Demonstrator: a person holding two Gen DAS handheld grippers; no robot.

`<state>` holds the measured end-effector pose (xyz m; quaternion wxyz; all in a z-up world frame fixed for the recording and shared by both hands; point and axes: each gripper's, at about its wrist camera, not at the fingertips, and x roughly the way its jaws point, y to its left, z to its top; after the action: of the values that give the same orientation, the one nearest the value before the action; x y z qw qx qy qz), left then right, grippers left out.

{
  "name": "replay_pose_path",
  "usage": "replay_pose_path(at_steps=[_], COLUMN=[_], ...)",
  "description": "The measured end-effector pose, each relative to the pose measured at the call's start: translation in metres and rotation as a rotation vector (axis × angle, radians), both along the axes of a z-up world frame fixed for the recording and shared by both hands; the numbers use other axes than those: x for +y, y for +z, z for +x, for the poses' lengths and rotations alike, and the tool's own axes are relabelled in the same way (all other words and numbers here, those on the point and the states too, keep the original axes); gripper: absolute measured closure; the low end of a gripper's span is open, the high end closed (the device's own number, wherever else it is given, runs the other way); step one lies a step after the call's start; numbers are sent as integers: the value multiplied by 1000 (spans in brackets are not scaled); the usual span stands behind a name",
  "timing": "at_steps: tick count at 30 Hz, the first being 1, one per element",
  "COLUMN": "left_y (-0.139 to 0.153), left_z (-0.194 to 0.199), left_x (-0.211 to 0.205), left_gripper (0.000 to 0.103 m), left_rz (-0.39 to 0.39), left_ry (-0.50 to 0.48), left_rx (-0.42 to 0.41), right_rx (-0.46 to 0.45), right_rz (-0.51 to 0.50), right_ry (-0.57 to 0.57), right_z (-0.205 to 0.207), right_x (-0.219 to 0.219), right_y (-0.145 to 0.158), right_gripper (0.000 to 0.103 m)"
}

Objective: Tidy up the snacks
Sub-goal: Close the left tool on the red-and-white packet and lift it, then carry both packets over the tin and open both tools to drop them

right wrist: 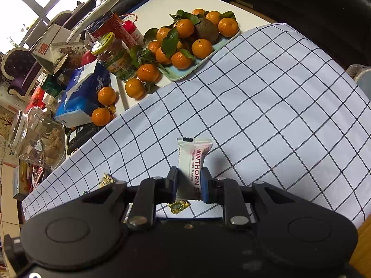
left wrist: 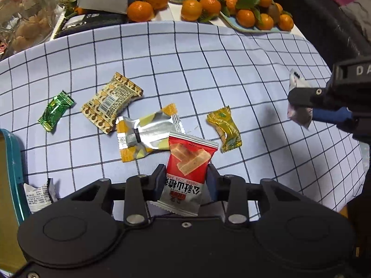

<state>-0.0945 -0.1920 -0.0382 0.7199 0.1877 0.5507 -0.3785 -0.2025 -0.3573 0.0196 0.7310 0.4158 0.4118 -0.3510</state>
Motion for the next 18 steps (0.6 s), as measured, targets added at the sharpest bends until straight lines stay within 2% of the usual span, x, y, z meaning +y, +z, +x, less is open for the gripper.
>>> replay_pose_path(at_steps=[6, 11, 18], left_y=[19, 26, 34], left_z=[20, 42, 77], left_x=[12, 25, 70], left_gripper=[58, 58, 57], left_rz=[-29, -1, -5], left_ry=[86, 167, 346], left_rx=[-30, -94, -80], right_rx=[15, 27, 42], right_rz=[-9, -15, -24], right_ry=[22, 63, 156], right_z=[10, 26, 53], right_x=[6, 18, 45], right_y=[-2, -4, -8], right_gripper=[81, 81, 81])
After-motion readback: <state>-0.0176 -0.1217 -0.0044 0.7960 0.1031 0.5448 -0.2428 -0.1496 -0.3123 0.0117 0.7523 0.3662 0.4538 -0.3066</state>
